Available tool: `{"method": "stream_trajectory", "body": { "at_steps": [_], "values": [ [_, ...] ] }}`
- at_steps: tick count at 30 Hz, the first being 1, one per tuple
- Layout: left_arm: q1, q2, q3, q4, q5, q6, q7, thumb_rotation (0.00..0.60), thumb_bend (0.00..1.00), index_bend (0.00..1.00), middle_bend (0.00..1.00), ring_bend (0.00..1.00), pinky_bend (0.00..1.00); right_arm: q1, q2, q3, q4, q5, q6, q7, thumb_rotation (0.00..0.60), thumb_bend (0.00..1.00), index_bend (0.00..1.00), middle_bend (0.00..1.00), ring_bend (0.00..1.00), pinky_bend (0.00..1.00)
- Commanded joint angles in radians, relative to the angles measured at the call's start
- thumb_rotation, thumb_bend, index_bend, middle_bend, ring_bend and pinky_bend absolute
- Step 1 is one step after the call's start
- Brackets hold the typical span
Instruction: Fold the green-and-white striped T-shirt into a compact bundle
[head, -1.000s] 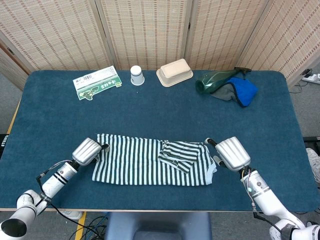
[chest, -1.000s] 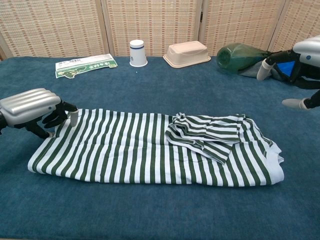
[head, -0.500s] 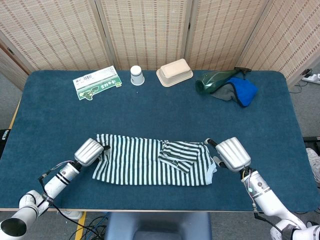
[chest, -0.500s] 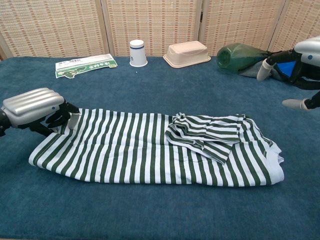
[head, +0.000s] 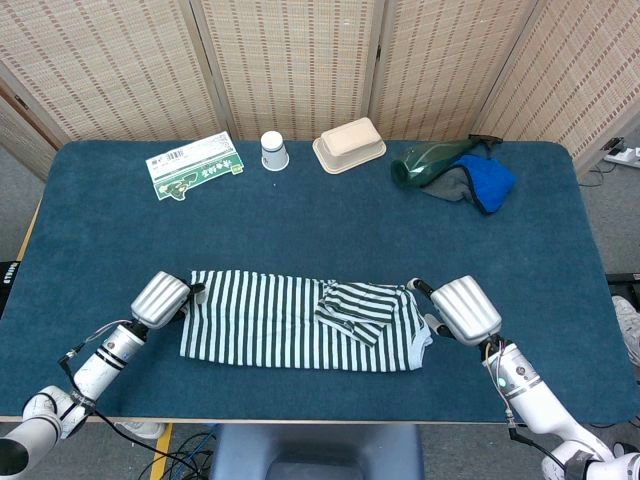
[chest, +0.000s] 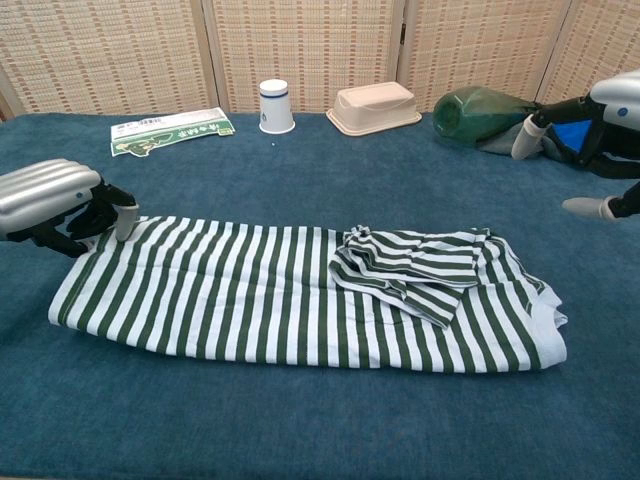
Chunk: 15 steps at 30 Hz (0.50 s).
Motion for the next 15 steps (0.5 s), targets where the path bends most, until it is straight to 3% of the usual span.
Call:
{"method": "stream_trajectory", "body": {
  "at_steps": [1, 9, 15],
  "values": [
    [0.017, 0.042, -0.009, -0.043, -0.022, -0.016, 0.002, 0.6, 0.68, 0.68, 0.89, 0.8, 0.95, -0.002, 0.0, 0.001, -0.003, -0.003, 0.002, 0.0, 0.6, 0.31, 0.27, 0.93, 1.0, 1.0],
    [0.067, 0.112, -0.021, -0.088, -0.072, -0.054, 0.001, 0.6, 0.68, 0.68, 0.89, 0.8, 0.95, -0.006, 0.002, 0.004, -0.019, -0.013, 0.009, -0.009, 0.6, 0.31, 0.27, 0.93, 1.0, 1.0],
    [0.103, 0.149, -0.026, -0.059, -0.104, -0.088, 0.012, 0.6, 0.68, 0.68, 0.89, 0.8, 0.95, -0.01, 0.001, 0.006, -0.03, -0.02, 0.013, -0.014, 0.6, 0.31, 0.27, 0.93, 1.0, 1.0]
  ]
}}
